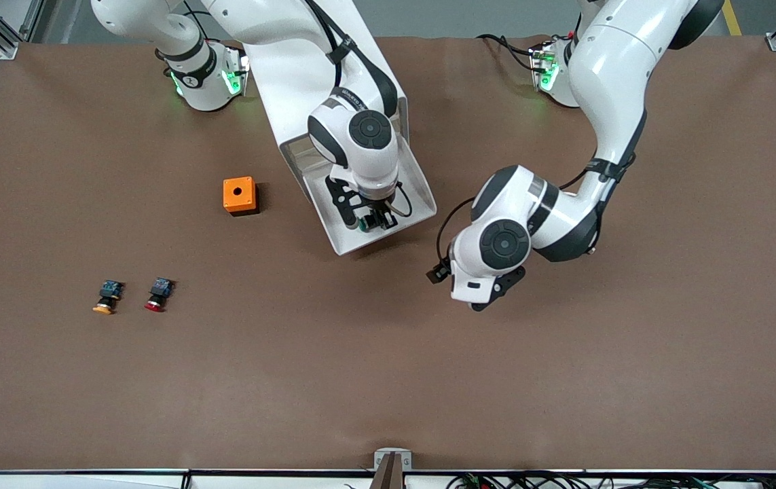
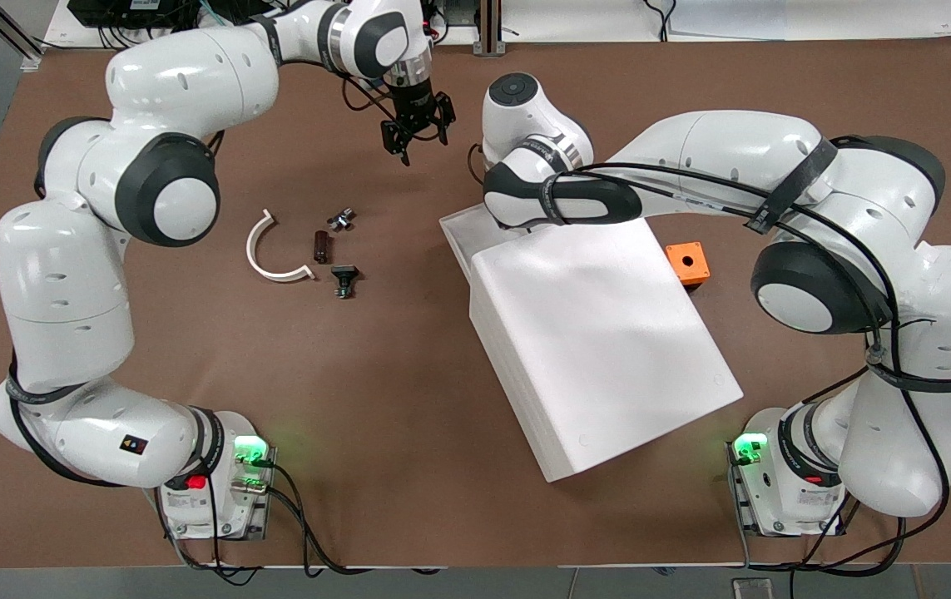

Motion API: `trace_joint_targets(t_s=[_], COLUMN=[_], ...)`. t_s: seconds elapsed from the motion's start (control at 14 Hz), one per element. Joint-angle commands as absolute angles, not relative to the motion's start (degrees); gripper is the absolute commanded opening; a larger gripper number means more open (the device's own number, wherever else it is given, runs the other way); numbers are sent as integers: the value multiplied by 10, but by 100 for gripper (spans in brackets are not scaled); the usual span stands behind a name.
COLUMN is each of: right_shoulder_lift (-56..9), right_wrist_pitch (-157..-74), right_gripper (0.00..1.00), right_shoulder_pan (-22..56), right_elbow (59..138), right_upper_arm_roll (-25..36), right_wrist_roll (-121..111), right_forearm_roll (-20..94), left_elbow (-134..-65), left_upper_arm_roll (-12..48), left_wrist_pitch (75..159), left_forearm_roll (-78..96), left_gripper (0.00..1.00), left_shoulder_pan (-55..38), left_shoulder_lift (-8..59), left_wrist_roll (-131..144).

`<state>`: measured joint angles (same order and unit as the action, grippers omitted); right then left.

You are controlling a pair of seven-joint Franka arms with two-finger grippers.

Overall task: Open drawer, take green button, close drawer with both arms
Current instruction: 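Carry the green button out with the right gripper while the left gripper shuts the drawer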

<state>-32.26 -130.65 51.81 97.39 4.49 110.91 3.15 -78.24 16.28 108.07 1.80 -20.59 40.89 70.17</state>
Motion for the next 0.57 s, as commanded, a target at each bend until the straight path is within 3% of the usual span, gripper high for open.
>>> trace_joint_targets(t_s=[0.0,0.21,0.36,0.5], right_shoulder_lift=[-324,-307,-264,-226], right_wrist_pitch=[-1262,-1137,-1083,-1049], right_gripper=[0,0,0,0], right_shoulder_pan=[501,459,419,363], right_elbow=[929,890,900,919], right_upper_arm_roll=[47,47,48,49], right_wrist_roll=[1102,966,853,718], right_forearm_roll=[32,33,33,32], left_elbow=[-795,-816,-844,-848], left_upper_arm_roll=[164,163,163,163], left_wrist_pitch=[1088,1124,1204,1232], left_forearm_roll=[35,51,51,50], left_gripper=[100,100,100,100], left_shoulder_pan=[-221,-241,-262,-274], left_shoulder_lift=[409,417,428,445], left_wrist_roll=[715,724,761,772])
